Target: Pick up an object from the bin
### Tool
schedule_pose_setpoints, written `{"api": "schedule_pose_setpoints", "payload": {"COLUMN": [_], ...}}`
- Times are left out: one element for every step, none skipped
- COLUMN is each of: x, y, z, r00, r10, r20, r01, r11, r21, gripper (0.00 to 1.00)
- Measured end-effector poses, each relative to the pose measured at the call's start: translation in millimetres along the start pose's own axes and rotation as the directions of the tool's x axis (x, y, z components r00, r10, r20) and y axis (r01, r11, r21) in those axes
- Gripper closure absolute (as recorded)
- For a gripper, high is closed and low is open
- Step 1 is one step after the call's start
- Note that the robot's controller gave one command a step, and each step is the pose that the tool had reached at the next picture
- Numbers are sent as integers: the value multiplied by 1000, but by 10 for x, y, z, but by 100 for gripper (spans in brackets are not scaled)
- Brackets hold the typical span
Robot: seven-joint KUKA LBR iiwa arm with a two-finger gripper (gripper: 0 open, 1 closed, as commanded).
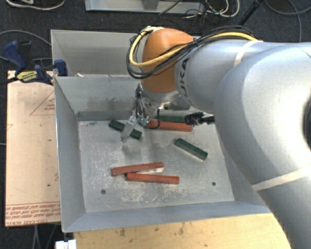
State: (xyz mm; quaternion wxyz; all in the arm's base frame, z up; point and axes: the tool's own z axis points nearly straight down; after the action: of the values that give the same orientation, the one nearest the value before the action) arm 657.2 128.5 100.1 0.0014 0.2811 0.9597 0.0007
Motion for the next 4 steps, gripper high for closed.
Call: {"api": "schedule_pose_setpoints", "payload": {"x": [80, 84, 78, 64], "y": [18, 18, 24, 35], "z": [310, 311, 295, -322], "r00": [989, 989, 990, 990], "r10": [147, 145, 144, 142], "r20": [-6, -5, -1, 2], "r01": [-147, -145, -144, -142], "r11": [989, 989, 990, 990], "r21": [5, 4, 1, -3], "gripper": [0, 0, 100, 100]}}
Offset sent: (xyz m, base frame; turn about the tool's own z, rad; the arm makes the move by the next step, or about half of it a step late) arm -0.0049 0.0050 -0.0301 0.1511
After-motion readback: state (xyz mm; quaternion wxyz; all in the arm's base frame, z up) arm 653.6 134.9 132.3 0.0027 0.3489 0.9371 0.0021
